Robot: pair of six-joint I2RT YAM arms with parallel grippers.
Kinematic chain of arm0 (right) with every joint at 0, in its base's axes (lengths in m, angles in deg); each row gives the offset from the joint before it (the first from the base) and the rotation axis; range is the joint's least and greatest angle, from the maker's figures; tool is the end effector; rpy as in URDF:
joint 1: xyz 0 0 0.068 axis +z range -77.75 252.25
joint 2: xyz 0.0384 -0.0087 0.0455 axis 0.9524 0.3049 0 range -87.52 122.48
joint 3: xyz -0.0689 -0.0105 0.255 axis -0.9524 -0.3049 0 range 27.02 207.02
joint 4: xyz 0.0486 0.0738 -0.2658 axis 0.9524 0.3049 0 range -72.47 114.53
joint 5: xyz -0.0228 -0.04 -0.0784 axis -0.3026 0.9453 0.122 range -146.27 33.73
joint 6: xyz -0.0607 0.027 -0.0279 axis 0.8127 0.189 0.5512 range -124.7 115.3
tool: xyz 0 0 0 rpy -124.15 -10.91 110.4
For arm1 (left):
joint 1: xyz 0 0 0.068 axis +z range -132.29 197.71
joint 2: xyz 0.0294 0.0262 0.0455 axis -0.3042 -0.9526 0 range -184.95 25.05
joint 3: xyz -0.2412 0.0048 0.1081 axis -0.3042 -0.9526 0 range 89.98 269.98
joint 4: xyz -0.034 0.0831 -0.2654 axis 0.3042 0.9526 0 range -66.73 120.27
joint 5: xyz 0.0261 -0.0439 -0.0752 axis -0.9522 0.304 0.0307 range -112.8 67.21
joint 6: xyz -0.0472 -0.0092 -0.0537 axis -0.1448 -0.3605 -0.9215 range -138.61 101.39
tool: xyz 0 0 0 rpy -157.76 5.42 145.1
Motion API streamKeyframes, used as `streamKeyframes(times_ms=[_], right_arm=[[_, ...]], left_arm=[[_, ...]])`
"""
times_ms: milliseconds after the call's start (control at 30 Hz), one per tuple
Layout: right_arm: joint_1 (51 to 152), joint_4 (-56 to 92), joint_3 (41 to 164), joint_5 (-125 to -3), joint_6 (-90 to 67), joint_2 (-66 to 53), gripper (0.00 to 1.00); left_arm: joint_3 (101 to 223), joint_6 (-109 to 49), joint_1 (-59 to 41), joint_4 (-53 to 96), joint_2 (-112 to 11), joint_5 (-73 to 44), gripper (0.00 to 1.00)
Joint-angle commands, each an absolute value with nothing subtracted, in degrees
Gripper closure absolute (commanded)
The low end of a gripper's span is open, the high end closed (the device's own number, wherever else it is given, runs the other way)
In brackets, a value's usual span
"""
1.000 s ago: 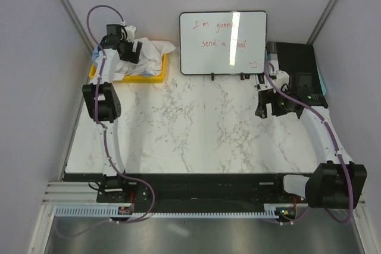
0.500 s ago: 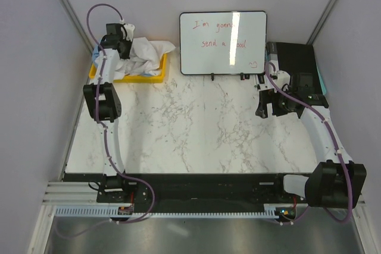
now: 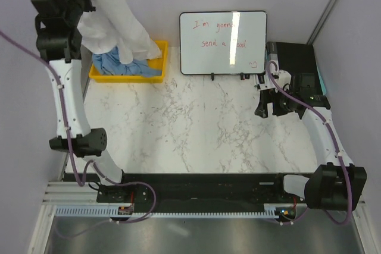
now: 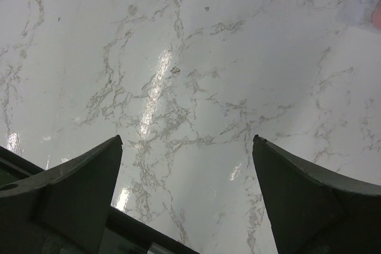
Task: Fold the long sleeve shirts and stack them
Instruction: Grab the shirt from the pile
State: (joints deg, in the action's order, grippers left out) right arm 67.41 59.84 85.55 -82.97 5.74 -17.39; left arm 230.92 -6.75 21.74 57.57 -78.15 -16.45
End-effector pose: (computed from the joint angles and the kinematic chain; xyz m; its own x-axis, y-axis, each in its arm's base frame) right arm 0.2810 0.0031 0.2562 -0.7578 -0.0983 -0.6451 -0.3312 0.9097 0.2504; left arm 0.3836 0.0204 0.5796 0.0668 0.2095 -0.9755 0.0270 0.9770 0.2116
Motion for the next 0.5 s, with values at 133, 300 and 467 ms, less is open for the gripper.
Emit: streamKeyframes(times_ms=[133,300,467], right_arm=[[66.5,59.9,86.3,-85.9,5.1,-20.5,0.02],[66.2,59.9,86.4,-86.1,5.1,-20.9,0.02],[65.7,59.9,86.0,-86.1,5.1,-21.2,0.02]], left_arm=[[234.1,-25.0,18.4,53.9,-65.8,-5.0,0.98],[233.9,-28.1,8.4,52.5,-62.0,-2.6,0.98],[234.0,-30.9,1.5,47.7,-60.8,-1.3,0.98]])
